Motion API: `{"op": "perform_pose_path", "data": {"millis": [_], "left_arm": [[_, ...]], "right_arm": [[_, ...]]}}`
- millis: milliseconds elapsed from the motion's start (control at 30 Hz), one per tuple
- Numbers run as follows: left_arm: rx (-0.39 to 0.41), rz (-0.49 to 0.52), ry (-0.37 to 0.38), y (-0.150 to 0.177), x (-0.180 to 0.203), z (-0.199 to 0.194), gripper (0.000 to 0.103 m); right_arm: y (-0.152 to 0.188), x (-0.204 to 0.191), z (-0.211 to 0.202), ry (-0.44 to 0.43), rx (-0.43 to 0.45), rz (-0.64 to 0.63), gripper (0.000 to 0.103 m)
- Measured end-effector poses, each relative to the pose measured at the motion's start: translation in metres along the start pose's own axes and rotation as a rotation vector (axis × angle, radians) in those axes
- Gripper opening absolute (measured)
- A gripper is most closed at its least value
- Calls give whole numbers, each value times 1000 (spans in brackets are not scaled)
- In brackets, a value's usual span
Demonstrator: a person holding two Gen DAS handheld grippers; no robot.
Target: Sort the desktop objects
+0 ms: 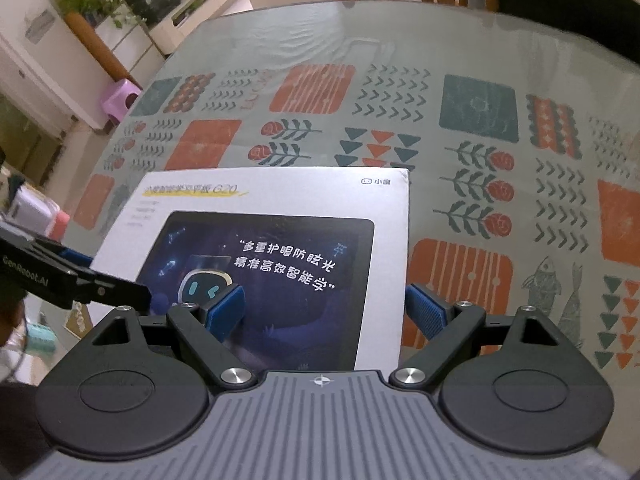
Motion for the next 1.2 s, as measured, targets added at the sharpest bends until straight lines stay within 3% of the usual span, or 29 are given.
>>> {"op": "perform_pose_path", "data": {"millis": [200, 467, 667, 867, 1200], "left_arm": [[-45, -34, 31, -12, -9, 7, 103], [-72, -103, 53, -32, -20, 21, 103], [-24, -40, -4, -31, -11, 5, 103], [18, -30, 11, -28, -3, -17, 103], [11, -11, 10, -10, 7, -23, 103]], "right_arm": [[-6, 16, 15, -89, -63, 110, 103], [-24, 28, 48, -106, -99, 183, 103], [-28, 10, 37, -57, -65, 97, 103], [-25, 3, 13, -47, -13, 62, 103], [-18, 4, 5, -37, 3, 74, 103]]}}
Point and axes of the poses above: each gripper's, at about its wrist camera, not at the fingertips, and z roughly the way its jaws point, x to its right, y to its underside, the point moved 10 cm from there along z, roughly the way its jaws point, and after that the axes turned 3 degrees about y, right-handed, at the moved point
